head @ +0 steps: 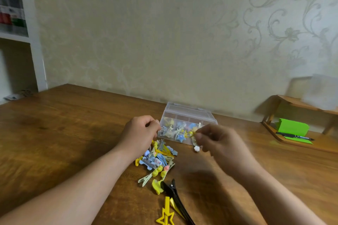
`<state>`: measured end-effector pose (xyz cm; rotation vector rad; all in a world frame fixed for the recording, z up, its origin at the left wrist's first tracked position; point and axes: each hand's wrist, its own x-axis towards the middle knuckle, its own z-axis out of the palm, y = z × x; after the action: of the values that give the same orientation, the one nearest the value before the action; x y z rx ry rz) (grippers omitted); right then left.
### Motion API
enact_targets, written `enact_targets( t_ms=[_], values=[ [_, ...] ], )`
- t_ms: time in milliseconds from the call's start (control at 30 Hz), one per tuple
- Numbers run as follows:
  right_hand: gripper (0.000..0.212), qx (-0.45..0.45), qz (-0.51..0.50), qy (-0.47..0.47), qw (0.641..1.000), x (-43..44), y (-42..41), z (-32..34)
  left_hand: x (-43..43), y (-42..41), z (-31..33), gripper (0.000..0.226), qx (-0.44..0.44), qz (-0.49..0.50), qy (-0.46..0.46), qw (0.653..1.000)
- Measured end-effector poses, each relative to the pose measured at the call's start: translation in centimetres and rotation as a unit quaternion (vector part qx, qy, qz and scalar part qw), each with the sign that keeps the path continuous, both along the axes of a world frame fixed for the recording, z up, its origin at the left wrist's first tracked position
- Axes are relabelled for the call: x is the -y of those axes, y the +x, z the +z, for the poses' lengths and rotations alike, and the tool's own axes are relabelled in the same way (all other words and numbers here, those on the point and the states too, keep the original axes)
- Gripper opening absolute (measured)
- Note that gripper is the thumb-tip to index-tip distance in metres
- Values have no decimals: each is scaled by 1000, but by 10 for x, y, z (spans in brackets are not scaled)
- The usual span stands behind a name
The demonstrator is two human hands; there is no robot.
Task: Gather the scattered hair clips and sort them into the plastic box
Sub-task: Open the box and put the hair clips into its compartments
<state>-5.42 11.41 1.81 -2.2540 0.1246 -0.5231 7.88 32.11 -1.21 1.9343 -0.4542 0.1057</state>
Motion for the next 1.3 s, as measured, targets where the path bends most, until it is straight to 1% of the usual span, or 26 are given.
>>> enact_targets(
  t_ms=[67,167,267,367,467,567,633,767,833,900,1000,1067,1133,1200,1300],
  values=[
    [6,31,-38,22,999,9,11,11,0,3,-2,32,1,1,-6,1000],
    [9,26,-82,3,996,26,37,21,1,4,-3,33,8,0,-3,1000],
    [13,1,-110,-42,993,38,68,30,0,4,-3,33,10,2,0,1000],
    [12,-31,-126,-134,982,45,96,32,0,3,-2,33,13,8,-6,1000],
    [9,-86,-124,-214,965,49,117,30,0,2,-2,33,16,9,-7,1000],
    [14,-131,-127,-247,952,50,132,31,0,3,-3,33,14,7,-6,1000],
    [13,-154,-130,-256,945,48,138,32,0,4,-4,33,13,2,-10,1000],
    [16,-182,-130,-269,937,48,141,27,0,5,-5,33,14,-3,-12,1000],
    [16,-174,-131,-256,942,48,137,28,0,5,-7,33,13,-6,-12,1000],
    [16,-144,-131,-219,956,46,127,32,0,7,-8,34,12,-7,-14,1000],
    [13,-55,-132,-159,977,35,101,39,0,7,-7,33,10,-2,-13,1000],
    [12,3,-116,-96,989,23,79,38,0,8,-7,33,11,3,-10,1000],
    [12,38,-92,-46,994,9,58,30,0,7,-6,33,13,3,-8,1000],
    [11,39,-69,-34,996,-4,43,19,0,5,-5,33,17,6,-5,1000],
    [11,-18,-26,-43,999,-20,35,-3,-1,4,-3,34,13,11,-13,1000]
  ],
)
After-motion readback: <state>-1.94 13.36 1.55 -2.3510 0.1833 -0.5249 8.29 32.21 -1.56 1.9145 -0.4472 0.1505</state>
